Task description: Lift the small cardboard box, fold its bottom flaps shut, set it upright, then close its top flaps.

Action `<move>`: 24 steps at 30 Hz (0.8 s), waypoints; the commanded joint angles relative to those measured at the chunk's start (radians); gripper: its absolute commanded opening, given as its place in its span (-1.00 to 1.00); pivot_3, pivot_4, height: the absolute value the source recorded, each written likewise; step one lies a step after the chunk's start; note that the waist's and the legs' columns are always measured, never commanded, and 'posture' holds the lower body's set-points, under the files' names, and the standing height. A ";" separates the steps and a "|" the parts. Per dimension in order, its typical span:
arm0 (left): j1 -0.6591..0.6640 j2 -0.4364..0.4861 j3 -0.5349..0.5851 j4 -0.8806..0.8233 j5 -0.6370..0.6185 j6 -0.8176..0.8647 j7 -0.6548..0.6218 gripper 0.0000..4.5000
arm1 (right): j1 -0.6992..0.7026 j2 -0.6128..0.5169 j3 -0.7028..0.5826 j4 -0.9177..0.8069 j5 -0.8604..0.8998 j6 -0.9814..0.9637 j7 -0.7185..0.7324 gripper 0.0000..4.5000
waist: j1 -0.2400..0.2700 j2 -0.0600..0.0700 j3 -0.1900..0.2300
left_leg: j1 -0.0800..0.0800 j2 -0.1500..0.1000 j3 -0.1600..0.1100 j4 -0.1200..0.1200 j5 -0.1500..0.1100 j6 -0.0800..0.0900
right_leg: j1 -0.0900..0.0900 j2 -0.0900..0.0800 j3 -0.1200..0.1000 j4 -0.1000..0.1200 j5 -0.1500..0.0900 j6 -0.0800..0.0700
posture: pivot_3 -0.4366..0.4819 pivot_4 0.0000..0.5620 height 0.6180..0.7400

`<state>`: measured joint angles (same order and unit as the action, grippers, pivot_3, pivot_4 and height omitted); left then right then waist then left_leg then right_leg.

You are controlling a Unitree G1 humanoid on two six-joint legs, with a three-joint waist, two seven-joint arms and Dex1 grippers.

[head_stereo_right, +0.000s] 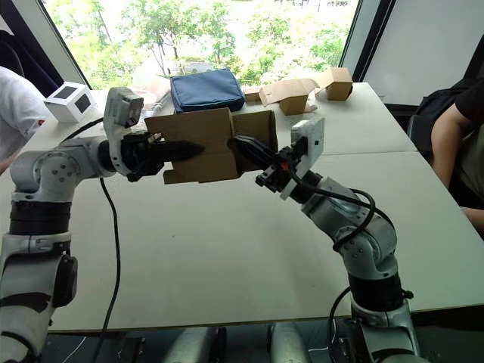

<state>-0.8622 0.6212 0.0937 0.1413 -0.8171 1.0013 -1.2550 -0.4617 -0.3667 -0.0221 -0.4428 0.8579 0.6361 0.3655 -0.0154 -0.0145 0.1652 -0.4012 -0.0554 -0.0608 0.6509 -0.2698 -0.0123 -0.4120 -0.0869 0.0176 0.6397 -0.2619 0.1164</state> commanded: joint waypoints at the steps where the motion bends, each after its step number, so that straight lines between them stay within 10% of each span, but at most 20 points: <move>1: -0.062 -0.009 0.011 0.049 0.020 -0.060 -0.004 -1.00 | -0.042 -0.007 -0.090 -0.046 0.073 -0.007 0.005 -1.00 | 0.000 0.000 0.000 | 0.000 0.000 0.000 0.000 0.000 0.000 | 0.000 0.000 0.000 0.001 0.000 0.000 | -0.05 -0.47 1.00; 12: -0.104 -0.035 -0.016 0.126 0.077 -0.169 -0.049 -1.00 | 0.136 -0.213 -0.246 -0.152 0.348 0.159 0.002 -1.00 | 0.003 0.000 0.000 | 0.000 0.000 0.000 0.001 -0.001 0.001 | 0.002 0.000 0.000 -0.001 0.000 0.000 | -0.05 -0.47 1.00; 24: -0.125 -0.050 -0.028 0.101 0.063 -0.150 -0.071 -1.00 | 0.091 -0.157 -0.114 -0.074 0.149 0.087 -0.003 -1.00 | 0.002 0.000 0.000 | 0.001 0.001 0.000 0.001 0.000 0.001 | 0.002 0.001 0.000 -0.001 0.000 0.000 | -0.05 -0.47 1.00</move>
<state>-0.9573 0.5687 0.0530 0.2805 -0.7362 0.8475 -1.3181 -0.3438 -0.5344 -0.1252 -0.5153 1.0199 0.7534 0.3651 -0.0131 -0.0150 0.1654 -0.4007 -0.0546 -0.0607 0.6519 -0.2703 -0.0115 -0.4101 -0.0861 0.0173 0.6385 -0.2620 0.1166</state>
